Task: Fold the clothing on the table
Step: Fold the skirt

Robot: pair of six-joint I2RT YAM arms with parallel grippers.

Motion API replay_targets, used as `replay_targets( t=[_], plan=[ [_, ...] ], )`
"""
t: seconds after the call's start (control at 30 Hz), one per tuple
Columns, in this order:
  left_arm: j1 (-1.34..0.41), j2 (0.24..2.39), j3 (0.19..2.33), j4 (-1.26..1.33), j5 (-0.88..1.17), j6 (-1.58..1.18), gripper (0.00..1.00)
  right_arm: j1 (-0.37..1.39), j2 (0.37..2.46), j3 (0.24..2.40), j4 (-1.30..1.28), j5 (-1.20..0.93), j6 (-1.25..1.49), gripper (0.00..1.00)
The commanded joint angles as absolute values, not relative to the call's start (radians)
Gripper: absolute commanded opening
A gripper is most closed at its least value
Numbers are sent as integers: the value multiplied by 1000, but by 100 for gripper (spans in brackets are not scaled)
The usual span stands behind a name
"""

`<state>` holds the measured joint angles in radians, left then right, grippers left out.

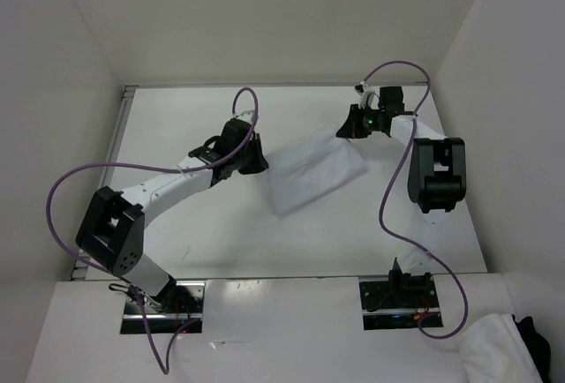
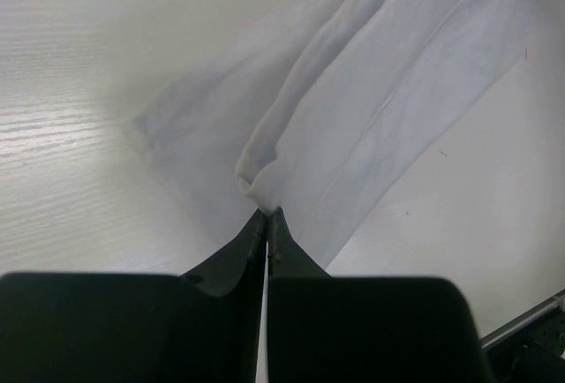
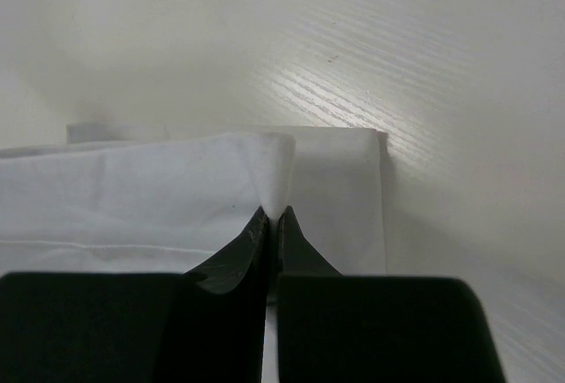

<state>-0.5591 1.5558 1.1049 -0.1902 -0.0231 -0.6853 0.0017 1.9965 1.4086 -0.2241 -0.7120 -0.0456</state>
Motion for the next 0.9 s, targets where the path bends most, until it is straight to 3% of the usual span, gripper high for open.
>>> replay_targets(
  t=[0.0,0.3,0.37,0.4,0.43,0.47,0.53,0.7,0.8,0.83,0.87],
  plan=[
    [-560,1552,1097,-178,-57,-693,0,8,2031,1480,-190,-716,-49,0],
    [-560,1607,1062,-199,-100,-723,0,17,2172,1627,-282,-726,-72,0],
    [-548,1647,1074,-199,-88,-723,5,17,2172,1638,-282,-697,-72,6],
    [-548,1664,1074,-199,-87,-723,9,17,2183,1650,-282,-687,-72,14],
    [-548,1681,1087,-210,-77,-723,24,17,2183,1651,-293,-672,-81,41],
    [-537,1713,1104,-222,-66,-723,36,17,2183,1660,-305,-661,-81,57],
    [-537,1739,1114,-248,-81,-713,52,17,2171,1660,-305,-647,-81,71],
    [-517,1737,1138,-307,-205,-713,79,-5,2056,1637,-269,-638,-58,79],
    [-517,1689,1172,-316,-239,-713,82,-17,2013,1628,-284,-696,-58,79],
    [-517,1665,1183,-316,-239,-701,83,-17,2002,1628,-299,-728,-69,76],
    [-517,1654,1209,-316,-223,-701,83,-17,1991,1628,-346,-765,-83,66]
  ],
)
